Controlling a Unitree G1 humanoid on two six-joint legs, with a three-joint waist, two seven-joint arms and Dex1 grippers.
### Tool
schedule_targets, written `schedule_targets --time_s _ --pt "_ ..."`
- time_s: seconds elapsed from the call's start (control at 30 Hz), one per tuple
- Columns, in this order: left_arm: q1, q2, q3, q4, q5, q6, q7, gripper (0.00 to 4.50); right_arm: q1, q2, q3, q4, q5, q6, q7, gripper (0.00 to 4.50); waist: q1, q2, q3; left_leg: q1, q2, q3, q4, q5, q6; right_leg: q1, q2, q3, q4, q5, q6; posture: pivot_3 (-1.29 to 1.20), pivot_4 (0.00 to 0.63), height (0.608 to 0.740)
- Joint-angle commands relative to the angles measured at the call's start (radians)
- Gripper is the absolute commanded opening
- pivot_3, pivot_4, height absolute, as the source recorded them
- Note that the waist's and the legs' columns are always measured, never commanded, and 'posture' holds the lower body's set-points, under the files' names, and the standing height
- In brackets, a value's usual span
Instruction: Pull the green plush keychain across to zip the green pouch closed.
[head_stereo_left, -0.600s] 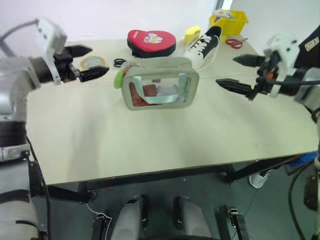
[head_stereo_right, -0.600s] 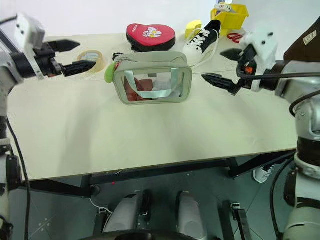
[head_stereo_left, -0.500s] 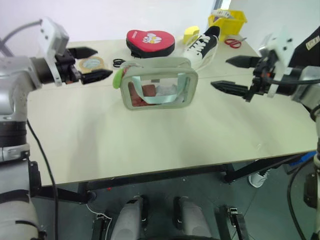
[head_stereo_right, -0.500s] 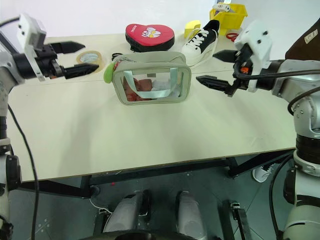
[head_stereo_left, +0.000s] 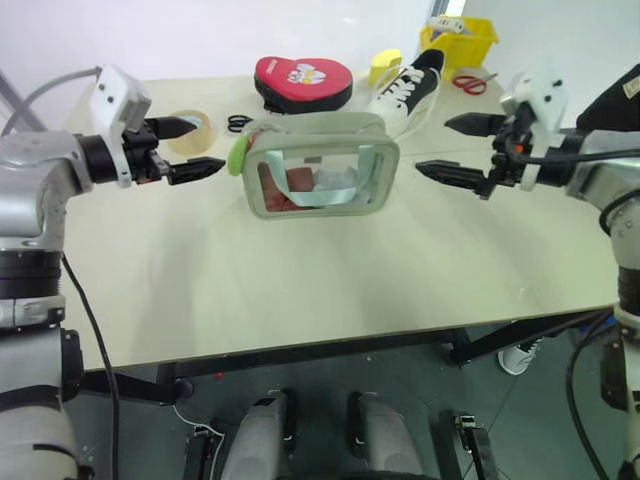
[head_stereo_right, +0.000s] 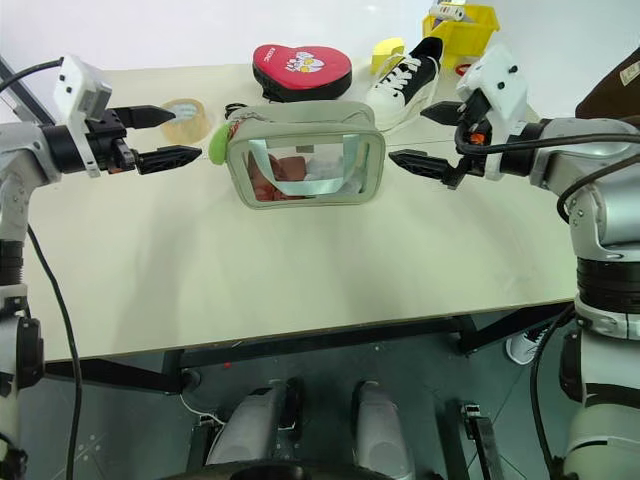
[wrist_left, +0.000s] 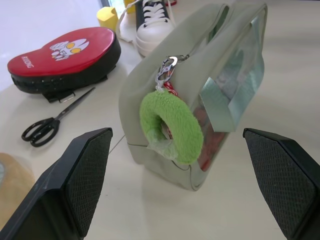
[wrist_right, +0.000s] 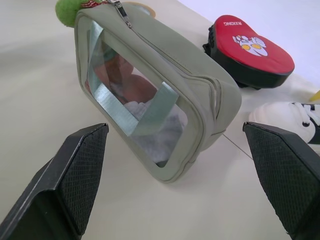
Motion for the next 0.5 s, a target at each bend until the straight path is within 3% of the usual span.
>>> schedule_targets --time_s 0.03,0.2,0.3,0.5 --pt "-0.013 0.018 0.043 -0.037 -0.024 0.014 0.001 4.47 -0.075 0.023 0.022 0.028 -0.037 -0.071 0.004 4.48 -0.002 0.0 0.0 0.0 0.0 0.0 0.0 0.0 0.0 0.0 0.0 0.0 0.0 0.0 0.0 0.0 0.15 0.74" --pt "-0.038 0.006 0.018 -0.051 -0.063 0.071 -0.05 4.47 -0.226 0.151 0.177 0.236 -0.146 -0.253 0.096 4.48 -0.007 0.0 0.0 0.001 0.0 0.001 0.0 0.0 0.0 0.0 0.0 0.0 0.001 0.0 0.0 0.0 0.15 0.74" --pt "-0.031 0.004 -0.003 -0.1 -0.076 0.066 -0.098 4.47 -0.347 0.261 0.264 0.497 -0.248 -0.423 0.142 4.48 -0.007 0.0 0.0 0.001 0.0 0.002 0.0 0.0 0.0 0.0 0.001 0.0 0.001 0.0 0.0 0.0 0.15 0.74" --pt "0.002 -0.023 -0.009 -0.254 -0.113 0.121 -0.071 4.47 -0.506 0.423 0.321 0.943 -0.393 -0.715 0.13 4.48 -0.002 0.0 0.0 0.001 -0.001 0.004 0.001 0.001 0.002 0.001 0.002 -0.001 0.002 0.0 0.001 0.0 0.15 0.74"
